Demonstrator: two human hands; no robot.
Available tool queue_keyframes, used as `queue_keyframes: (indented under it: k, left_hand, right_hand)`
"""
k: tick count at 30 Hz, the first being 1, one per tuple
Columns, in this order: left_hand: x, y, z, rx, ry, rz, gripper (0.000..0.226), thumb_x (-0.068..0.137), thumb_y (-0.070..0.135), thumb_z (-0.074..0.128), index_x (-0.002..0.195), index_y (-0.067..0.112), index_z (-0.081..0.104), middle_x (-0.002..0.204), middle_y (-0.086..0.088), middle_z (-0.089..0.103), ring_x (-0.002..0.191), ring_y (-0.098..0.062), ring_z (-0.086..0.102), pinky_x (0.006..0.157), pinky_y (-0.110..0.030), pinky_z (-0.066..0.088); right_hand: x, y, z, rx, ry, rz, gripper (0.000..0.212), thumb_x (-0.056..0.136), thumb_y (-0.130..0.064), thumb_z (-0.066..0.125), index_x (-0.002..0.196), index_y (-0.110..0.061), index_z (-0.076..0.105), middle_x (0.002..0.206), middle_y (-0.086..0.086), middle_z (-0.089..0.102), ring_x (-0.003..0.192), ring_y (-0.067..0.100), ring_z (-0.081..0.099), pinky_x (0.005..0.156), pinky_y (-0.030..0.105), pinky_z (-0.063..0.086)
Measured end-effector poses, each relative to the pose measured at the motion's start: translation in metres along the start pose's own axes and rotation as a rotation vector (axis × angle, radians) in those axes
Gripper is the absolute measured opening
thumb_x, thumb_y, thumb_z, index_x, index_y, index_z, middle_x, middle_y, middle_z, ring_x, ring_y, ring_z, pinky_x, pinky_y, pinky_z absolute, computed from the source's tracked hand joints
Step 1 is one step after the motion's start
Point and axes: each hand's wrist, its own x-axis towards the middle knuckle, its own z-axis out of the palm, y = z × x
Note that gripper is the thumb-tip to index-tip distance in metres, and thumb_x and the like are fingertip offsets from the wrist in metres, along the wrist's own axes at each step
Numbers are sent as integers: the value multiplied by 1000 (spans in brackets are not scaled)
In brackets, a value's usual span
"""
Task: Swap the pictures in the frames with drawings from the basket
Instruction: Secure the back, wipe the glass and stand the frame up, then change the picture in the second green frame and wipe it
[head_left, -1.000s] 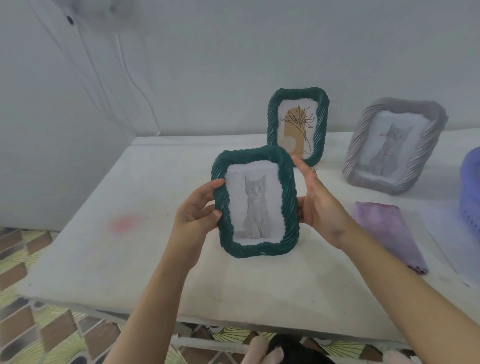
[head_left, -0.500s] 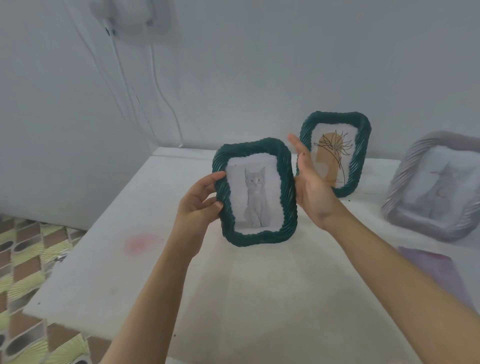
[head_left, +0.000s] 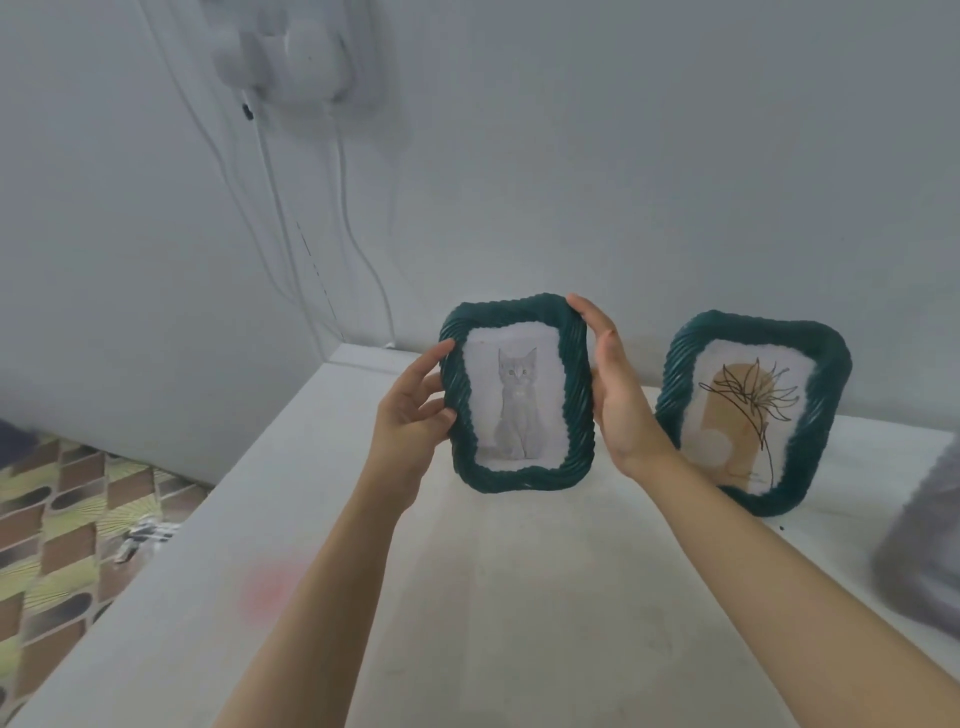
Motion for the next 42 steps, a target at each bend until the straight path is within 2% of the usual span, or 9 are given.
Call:
queue_keyframes:
  k: [8, 15, 22, 25, 29, 32, 36, 39, 42]
  left_hand:
    - [14, -15, -1, -10, 33, 12, 64, 75, -13, 43, 116, 34, 59, 104, -2, 64, 89, -15, 62, 71, -30, 54]
    - [10, -22, 3, 17, 51, 9, 70, 84, -24, 36, 113, 35, 60, 105, -2, 65, 93, -16, 61, 71, -24, 52]
    - [7, -17, 8, 100, 62, 12, 71, 84, -21, 37, 115, 39, 57, 124, -1, 59, 108, -16, 59, 86, -31, 55]
    - [-1, -13, 16, 363, 137, 98, 76, 80, -18, 43, 119, 47, 51, 140, 8, 42, 130, -5, 37, 105, -28, 36]
    - [-17, -6, 48, 623, 251, 422, 63, 79, -10, 48, 121, 36, 53, 143, 0, 34, 133, -5, 28, 106, -11, 24]
    - [-23, -7, 84, 610, 65, 567, 54, 82, -6, 48, 125, 27, 52, 136, -1, 43, 129, -7, 36, 103, -11, 29]
    - [-23, -20, 131, 547, -251, 363, 71, 88, -1, 50, 136, 45, 27, 139, 13, 36, 129, -4, 34, 106, -21, 32]
    - [-17, -31, 153, 479, -383, 113, 81, 92, 4, 49, 134, 59, 6, 144, 26, 21, 137, -13, 29, 110, -35, 32]
    - [-12, -31, 161, 396, -392, -57, 80, 92, 0, 48, 141, 50, 9, 144, 4, 37, 119, -11, 49, 90, -15, 46]
  right_hand:
    - [18, 26, -4, 1, 14, -23, 56, 88, -66, 24, 136, -40, 36, 148, -8, 34, 140, 18, 26, 114, 53, 17]
    - [8, 36, -5, -40, 51, -38, 63, 87, -68, 25, 140, -35, 32, 149, -10, 32, 140, 12, 24, 116, 50, 16]
    - [-7, 30, -3, -227, 49, -27, 48, 92, -58, 20, 138, -49, 15, 146, -36, 17, 136, -11, 14, 116, 17, 11]
    - [-24, 20, -10, -357, 59, -46, 45, 96, -38, 27, 136, -55, 13, 117, -32, 42, 108, -13, 43, 102, 13, 31]
    - [-58, 4, -34, -574, 288, -223, 43, 93, -25, 41, 135, -35, 38, 115, -12, 57, 102, 2, 54, 91, 19, 43]
    - [-82, 1, -59, -755, 580, -352, 41, 90, -20, 42, 131, -19, 43, 126, -3, 51, 120, 14, 45, 105, 31, 34]
    - [-100, 4, -90, -841, 819, -140, 53, 88, -19, 43, 139, -26, 30, 148, 11, 30, 137, 23, 24, 111, 18, 10]
    - [-102, 6, -101, -711, 757, -58, 57, 92, -13, 40, 143, -30, 22, 151, 0, 27, 139, 19, 23, 115, 40, 20]
    - [-104, 2, -105, -498, 709, 44, 58, 95, -5, 37, 141, -37, 23, 147, -6, 34, 131, 11, 36, 110, 39, 32]
